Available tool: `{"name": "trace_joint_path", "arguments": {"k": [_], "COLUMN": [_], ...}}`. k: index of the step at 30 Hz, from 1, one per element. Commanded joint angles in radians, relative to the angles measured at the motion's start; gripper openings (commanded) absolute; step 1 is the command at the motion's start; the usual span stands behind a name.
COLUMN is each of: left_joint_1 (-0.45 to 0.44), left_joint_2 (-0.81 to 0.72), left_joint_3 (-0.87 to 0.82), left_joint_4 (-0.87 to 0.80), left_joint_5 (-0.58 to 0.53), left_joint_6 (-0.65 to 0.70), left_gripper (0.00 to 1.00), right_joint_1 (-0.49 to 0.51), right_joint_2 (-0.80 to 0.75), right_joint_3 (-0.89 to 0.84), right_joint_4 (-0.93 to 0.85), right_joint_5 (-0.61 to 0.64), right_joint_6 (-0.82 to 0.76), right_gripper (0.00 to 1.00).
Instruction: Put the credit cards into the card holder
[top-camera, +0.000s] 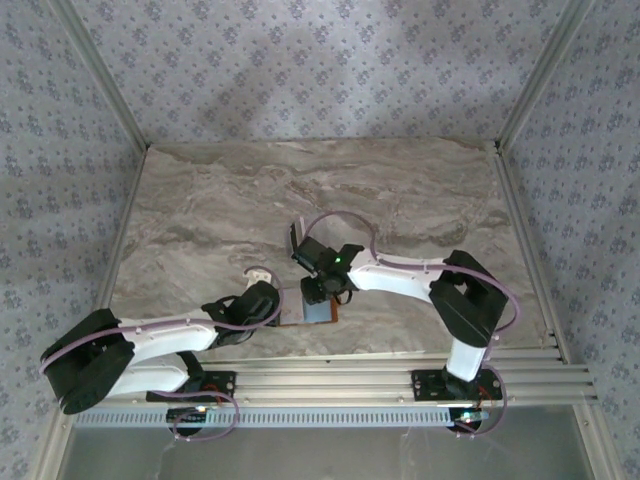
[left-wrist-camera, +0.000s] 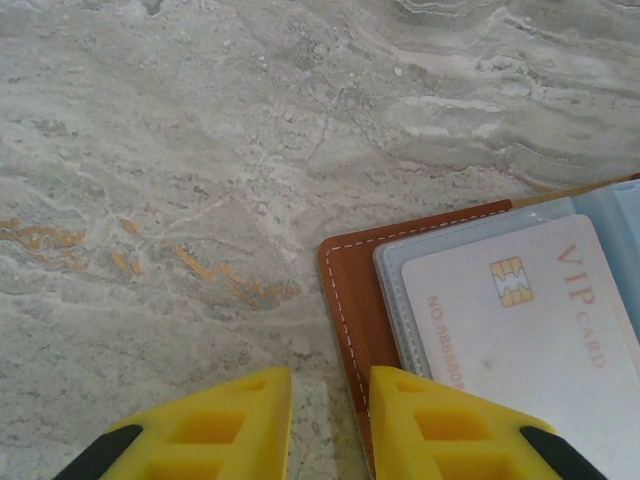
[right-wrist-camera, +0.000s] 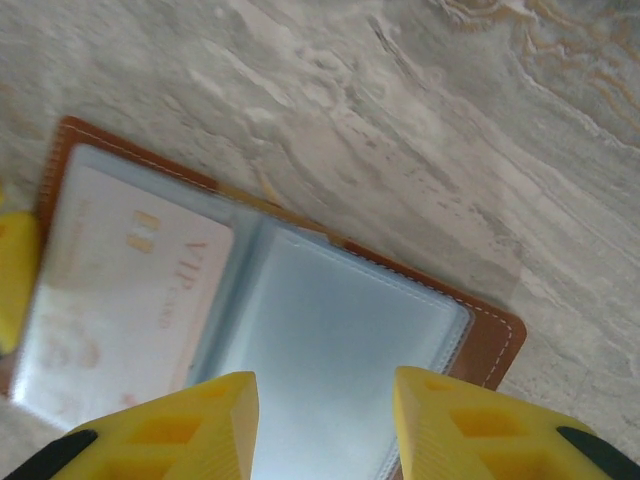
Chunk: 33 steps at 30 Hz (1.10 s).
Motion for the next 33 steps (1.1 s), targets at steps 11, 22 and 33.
{"name": "trace_joint_path", "arguments": {"k": [11, 22, 33], "left_joint_1": [-0.002, -0.002, -0.003], "left_joint_2": [0.005, 0.018, 0.026], "left_joint_3": [-0.010, -0.011, -0.022], "left_joint_4": [0.012, 0.018, 0.033], "left_joint_5": [0.015, 0.017, 0.024], "left_joint_6": [-0.011, -0.011, -0.015], "left_gripper": [0.27, 0.27, 0.26], "right_joint_1": [0.017, 0.028, 0.031], "right_joint_2": [0.108, 0.086, -0.020], "right_joint_3": [-0.017, -0.052, -0.057], "right_joint_4": [0.035, 0.033, 0.080], "right_joint_5": [0.064, 0.095, 0.008], "right_joint_6": [0.004, 0.021, 0.001], "right_gripper": [0.41, 0.04, 0.00]}}
